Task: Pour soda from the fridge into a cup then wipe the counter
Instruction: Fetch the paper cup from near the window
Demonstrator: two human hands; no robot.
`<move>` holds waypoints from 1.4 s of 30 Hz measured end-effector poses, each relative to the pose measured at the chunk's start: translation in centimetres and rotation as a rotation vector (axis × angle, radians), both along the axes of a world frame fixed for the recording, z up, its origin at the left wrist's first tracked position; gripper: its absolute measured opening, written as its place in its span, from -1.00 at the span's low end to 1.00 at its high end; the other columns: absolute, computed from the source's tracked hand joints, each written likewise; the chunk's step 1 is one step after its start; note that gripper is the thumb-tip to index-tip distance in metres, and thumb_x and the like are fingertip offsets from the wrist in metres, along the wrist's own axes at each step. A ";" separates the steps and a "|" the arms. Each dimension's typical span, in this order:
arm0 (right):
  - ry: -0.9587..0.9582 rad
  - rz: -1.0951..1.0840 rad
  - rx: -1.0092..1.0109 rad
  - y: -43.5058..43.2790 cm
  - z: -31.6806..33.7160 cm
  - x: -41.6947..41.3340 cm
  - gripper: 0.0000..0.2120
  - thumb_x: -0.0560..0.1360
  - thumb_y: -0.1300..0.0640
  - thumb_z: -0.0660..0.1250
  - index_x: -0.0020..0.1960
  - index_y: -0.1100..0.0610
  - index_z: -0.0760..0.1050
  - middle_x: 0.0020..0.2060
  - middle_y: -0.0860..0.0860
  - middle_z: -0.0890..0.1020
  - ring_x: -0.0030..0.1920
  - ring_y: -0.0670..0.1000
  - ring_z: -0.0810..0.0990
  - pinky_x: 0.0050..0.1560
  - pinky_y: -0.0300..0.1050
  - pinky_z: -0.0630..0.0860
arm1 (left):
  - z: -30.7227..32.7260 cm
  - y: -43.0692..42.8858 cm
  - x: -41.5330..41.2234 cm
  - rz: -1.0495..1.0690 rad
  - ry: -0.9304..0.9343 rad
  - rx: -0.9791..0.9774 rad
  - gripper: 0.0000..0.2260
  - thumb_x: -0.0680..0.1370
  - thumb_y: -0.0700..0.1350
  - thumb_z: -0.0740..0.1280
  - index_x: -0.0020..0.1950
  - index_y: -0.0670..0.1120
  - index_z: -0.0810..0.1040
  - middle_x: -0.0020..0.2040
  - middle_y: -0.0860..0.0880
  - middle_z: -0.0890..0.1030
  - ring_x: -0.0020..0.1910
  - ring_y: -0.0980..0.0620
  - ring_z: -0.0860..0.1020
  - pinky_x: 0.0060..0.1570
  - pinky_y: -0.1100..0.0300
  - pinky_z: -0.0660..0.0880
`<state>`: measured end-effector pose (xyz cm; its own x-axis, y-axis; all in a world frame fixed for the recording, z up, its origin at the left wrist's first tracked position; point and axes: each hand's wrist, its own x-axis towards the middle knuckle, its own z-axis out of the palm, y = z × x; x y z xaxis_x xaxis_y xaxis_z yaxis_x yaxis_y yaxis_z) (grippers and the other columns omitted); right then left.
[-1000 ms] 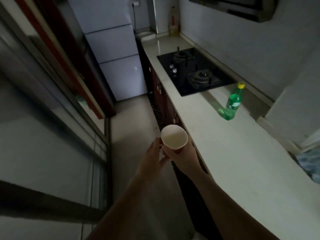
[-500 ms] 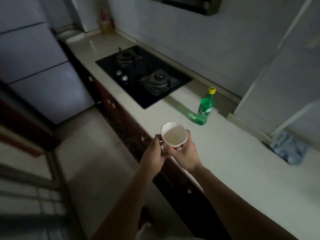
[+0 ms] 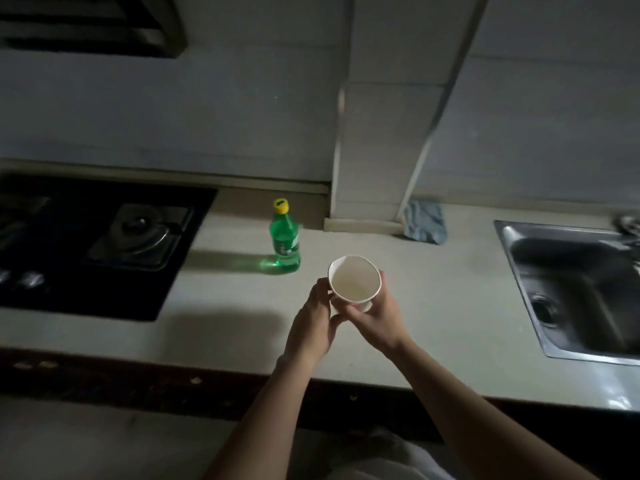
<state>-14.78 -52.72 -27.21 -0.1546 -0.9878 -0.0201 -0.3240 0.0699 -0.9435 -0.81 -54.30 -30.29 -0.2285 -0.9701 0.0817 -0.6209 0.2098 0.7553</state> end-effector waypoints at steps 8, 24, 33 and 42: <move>-0.181 0.003 0.012 -4.5 -2.8 -1.2 -0.27 0.31 0.08 0.61 0.35 0.00 0.30 0.06 -0.21 0.58 0.09 -0.17 0.58 0.02 -0.26 0.55 | -0.8 -4.3 -1.2 -0.014 -0.074 0.037 -0.45 0.53 -0.08 0.43 0.46 -0.12 0.32 0.36 -0.08 0.46 0.25 -0.08 0.51 0.18 0.10 0.47; -0.128 -0.153 -0.020 -9.4 -7.3 -7.8 -0.32 0.25 -0.12 0.61 0.27 -0.09 0.39 0.13 -0.10 0.57 0.12 -0.13 0.57 0.05 -0.08 0.57 | -3.5 -10.7 -8.7 -0.035 -0.152 0.174 -0.51 0.49 -0.18 0.45 0.34 -0.20 0.34 0.25 -0.15 0.50 0.19 -0.09 0.52 0.07 0.19 0.43; 0.016 -0.082 0.024 -10.9 -8.7 -8.1 -0.28 0.29 -0.08 0.59 0.34 -0.03 0.34 0.13 -0.11 0.59 0.07 -0.15 0.58 -0.05 -0.31 0.51 | -4.1 -11.8 -9.9 0.115 -0.035 0.342 -0.71 0.50 -0.09 0.36 0.21 -0.04 0.47 0.12 -0.08 0.59 0.09 -0.05 0.59 0.04 0.08 0.53; 0.031 -0.092 0.097 -12.2 -9.6 -7.7 -0.28 0.30 -0.11 0.58 0.33 -0.08 0.30 0.12 -0.11 0.58 0.06 -0.14 0.58 -0.13 -0.47 0.43 | -4.9 -13.7 -9.1 0.104 -0.187 0.333 -0.67 0.52 -0.19 0.33 0.26 -0.08 0.38 0.05 -0.09 0.59 -0.05 -0.08 0.57 -0.16 0.16 0.44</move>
